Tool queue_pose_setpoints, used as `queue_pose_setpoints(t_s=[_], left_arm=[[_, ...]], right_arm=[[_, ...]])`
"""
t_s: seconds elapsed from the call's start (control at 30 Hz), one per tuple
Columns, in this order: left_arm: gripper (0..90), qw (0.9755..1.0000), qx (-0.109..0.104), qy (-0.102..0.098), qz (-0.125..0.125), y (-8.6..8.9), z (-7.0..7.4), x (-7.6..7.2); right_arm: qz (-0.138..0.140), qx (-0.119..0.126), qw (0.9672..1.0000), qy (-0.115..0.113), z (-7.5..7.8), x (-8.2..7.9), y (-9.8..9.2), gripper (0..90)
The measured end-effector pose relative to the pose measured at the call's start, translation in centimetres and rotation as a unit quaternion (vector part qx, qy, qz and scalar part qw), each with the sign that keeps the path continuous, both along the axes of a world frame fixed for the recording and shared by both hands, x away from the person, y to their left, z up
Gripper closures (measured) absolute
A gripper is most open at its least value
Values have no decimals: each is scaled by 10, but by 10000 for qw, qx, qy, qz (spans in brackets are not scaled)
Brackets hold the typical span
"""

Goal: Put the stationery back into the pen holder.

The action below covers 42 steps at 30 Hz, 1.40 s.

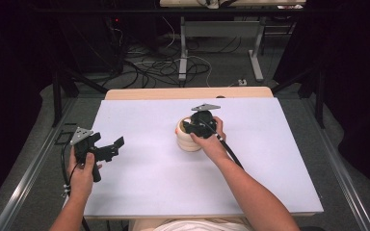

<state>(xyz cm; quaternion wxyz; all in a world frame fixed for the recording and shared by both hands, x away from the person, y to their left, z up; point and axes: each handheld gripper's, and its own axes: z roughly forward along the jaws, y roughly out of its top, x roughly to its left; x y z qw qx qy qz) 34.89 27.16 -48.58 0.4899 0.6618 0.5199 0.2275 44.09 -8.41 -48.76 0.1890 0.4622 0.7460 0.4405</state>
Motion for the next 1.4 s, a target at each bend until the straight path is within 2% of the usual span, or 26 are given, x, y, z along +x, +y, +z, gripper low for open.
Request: queue_pose_setpoints(t_s=[0.27, 0.53, 0.63, 0.83, 0.93, 1.4], left_arm=[[5, 10000, 4, 6, -1, 0, 0, 0], [5, 10000, -2, 1, 3, 0, 0, 0], [5, 10000, -3, 5, 0, 0, 0, 0], [5, 10000, -2, -6, 1, -1, 0, -1], [5, 10000, -6, 0, 7, -1, 0, -1], [5, 10000, -17, 4, 6, -1, 0, -1]], right_arm=[[64, 48, 9999, -112, 5, -4, -3, 332], [153, 4, 9997, -189, 13, -8, -5, 150], [154, -5, 9997, -198, 17, -11, -6, 129], [181, -42, 9996, -207, 22, -16, -10, 6], [230, -76, 9996, -112, 22, -18, -14, 0], [104, -412, 9990, -165, 20, -35, -46, 0]])
